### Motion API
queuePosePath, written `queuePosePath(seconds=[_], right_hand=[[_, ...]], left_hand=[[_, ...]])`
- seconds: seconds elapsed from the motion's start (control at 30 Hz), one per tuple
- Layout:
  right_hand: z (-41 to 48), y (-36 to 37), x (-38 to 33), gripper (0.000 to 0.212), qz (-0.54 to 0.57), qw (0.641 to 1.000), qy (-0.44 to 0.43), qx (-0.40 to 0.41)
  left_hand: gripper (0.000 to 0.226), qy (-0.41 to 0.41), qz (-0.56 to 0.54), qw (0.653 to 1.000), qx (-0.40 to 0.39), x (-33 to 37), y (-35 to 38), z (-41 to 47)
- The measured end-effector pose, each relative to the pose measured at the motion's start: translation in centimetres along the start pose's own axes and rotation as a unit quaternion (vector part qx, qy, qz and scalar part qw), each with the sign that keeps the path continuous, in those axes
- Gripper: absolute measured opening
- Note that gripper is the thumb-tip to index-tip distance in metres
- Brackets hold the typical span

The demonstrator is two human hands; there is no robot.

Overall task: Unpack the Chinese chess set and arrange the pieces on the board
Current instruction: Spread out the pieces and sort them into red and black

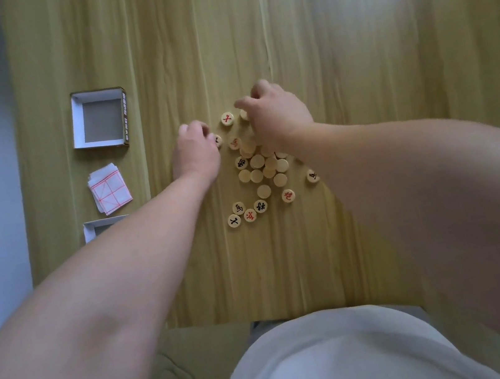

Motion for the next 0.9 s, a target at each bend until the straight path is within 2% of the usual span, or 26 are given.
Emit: queuePosePath(seconds=[0.07, 0.17, 0.37, 0.5, 0.67, 0.77, 0.9], right_hand=[[1.2, 0.4, -0.3, 0.046, -0.004, 1.000, 0.009, -0.027], [1.9, 0.5, 0.1, 0.034, 0.035, 0.995, 0.077, -0.059], [1.0, -0.5, 1.2, 0.027, 0.087, 0.987, 0.131, -0.026], [-0.5, -0.3, 2.4, 0.025, 0.080, 0.988, 0.126, -0.029], [-2.4, 0.2, 3.3, 0.027, 0.064, 0.993, 0.103, -0.007], [-3.8, 0.6, 3.5, 0.022, 0.060, 0.994, 0.090, 0.017], [-5.9, 1.2, 3.0, 0.030, 0.036, 0.998, 0.010, 0.047]], left_hand=[[0.023, -0.002, -0.004, 1.000, 0.007, 0.1, -0.1, -0.2], [0.024, 0.016, 0.001, 1.000, 0.006, 0.7, -0.1, -0.8], [0.024, 0.105, 0.016, 0.993, -0.050, 1.8, 0.6, -2.2], [0.033, 0.153, 0.036, 0.984, -0.087, 2.9, 1.3, -3.0], [0.035, 0.201, 0.038, 0.976, -0.075, 3.9, 1.8, -3.6], [0.033, 0.204, 0.050, 0.975, -0.072, 3.7, 2.0, -3.9], [0.031, 0.190, 0.038, 0.979, -0.059, 3.1, 2.2, -4.1]])
Point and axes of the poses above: each hand's wrist, its own z-axis towards the middle knuckle, its own y-axis out of the palm, x = y × z, the point moved 3 cm from there along z, towards the middle knuckle, and after that the axes turned 6 degrees about -z, right-handed, at the moved point
